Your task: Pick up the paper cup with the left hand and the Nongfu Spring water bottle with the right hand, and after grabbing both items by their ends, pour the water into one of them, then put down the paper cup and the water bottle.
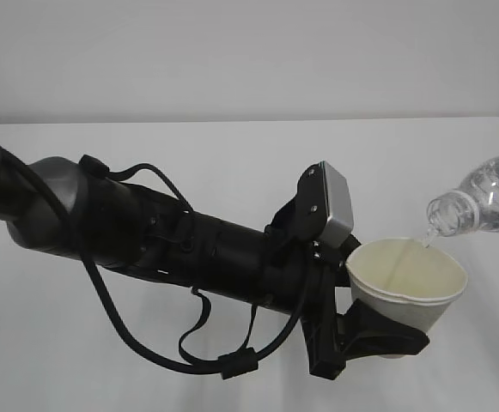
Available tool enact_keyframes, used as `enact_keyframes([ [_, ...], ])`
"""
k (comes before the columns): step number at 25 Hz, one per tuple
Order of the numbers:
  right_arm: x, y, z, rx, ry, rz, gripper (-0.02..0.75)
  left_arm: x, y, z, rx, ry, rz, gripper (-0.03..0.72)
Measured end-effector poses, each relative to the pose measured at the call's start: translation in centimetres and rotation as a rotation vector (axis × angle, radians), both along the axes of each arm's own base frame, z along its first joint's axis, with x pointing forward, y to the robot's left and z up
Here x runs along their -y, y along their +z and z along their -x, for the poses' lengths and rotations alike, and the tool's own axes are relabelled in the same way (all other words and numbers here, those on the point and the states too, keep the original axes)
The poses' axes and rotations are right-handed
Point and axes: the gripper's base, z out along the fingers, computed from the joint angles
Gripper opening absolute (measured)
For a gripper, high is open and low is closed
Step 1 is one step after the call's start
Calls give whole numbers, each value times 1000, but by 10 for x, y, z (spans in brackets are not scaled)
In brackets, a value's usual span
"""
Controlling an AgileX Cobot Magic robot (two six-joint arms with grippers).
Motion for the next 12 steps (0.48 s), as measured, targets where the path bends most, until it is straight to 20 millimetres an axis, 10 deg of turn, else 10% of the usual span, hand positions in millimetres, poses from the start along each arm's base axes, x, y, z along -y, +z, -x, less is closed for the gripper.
enact_keyframes([
  [12,0,0,0,2,0,1,419,0,0,0,0,0,0,473],
])
